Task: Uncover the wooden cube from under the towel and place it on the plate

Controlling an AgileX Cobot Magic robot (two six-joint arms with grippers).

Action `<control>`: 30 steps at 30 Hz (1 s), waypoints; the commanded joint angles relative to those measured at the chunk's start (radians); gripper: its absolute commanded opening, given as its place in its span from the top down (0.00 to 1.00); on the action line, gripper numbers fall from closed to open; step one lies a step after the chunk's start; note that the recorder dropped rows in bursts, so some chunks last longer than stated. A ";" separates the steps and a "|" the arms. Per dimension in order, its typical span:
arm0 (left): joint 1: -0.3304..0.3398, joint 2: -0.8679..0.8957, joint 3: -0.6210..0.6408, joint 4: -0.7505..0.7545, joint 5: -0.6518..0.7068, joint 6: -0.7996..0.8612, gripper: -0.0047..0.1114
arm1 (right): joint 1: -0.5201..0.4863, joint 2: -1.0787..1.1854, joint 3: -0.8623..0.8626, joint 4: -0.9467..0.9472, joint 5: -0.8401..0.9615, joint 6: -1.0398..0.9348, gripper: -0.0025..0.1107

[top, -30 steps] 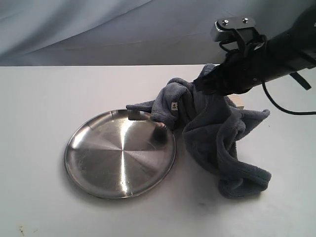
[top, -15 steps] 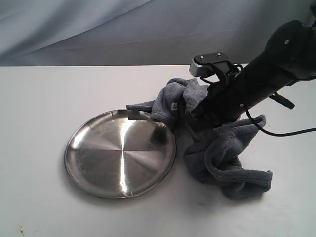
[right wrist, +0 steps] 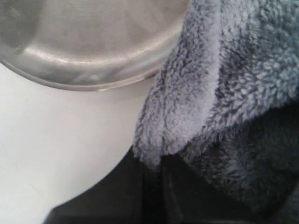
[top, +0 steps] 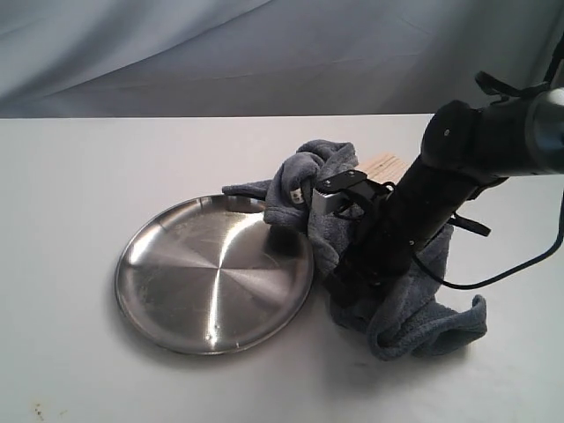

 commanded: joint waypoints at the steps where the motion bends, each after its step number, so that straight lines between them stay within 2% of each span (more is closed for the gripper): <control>1: -0.006 -0.003 0.005 0.004 -0.014 -0.008 0.96 | 0.009 0.004 -0.002 -0.014 0.013 0.011 0.98; 12: -0.006 -0.003 0.005 0.004 -0.014 -0.008 0.96 | 0.009 0.011 -0.002 -0.126 0.056 0.191 0.98; 15: -0.006 -0.003 0.005 0.004 -0.014 -0.008 0.96 | 0.009 0.011 -0.007 -0.116 0.069 0.196 0.89; 21: -0.006 -0.003 0.005 0.004 -0.014 -0.008 0.96 | 0.009 0.009 -0.007 -0.062 0.069 0.196 0.61; 24: -0.006 -0.003 0.005 0.004 -0.014 -0.008 0.96 | 0.009 0.009 -0.040 -0.064 0.093 0.192 0.50; 27: -0.006 -0.003 0.005 0.004 -0.014 -0.008 0.96 | 0.009 0.009 -0.106 -0.060 0.167 0.192 0.45; 30: -0.006 -0.003 0.005 0.004 -0.014 -0.008 0.96 | 0.009 0.009 -0.163 -0.043 0.241 0.192 0.44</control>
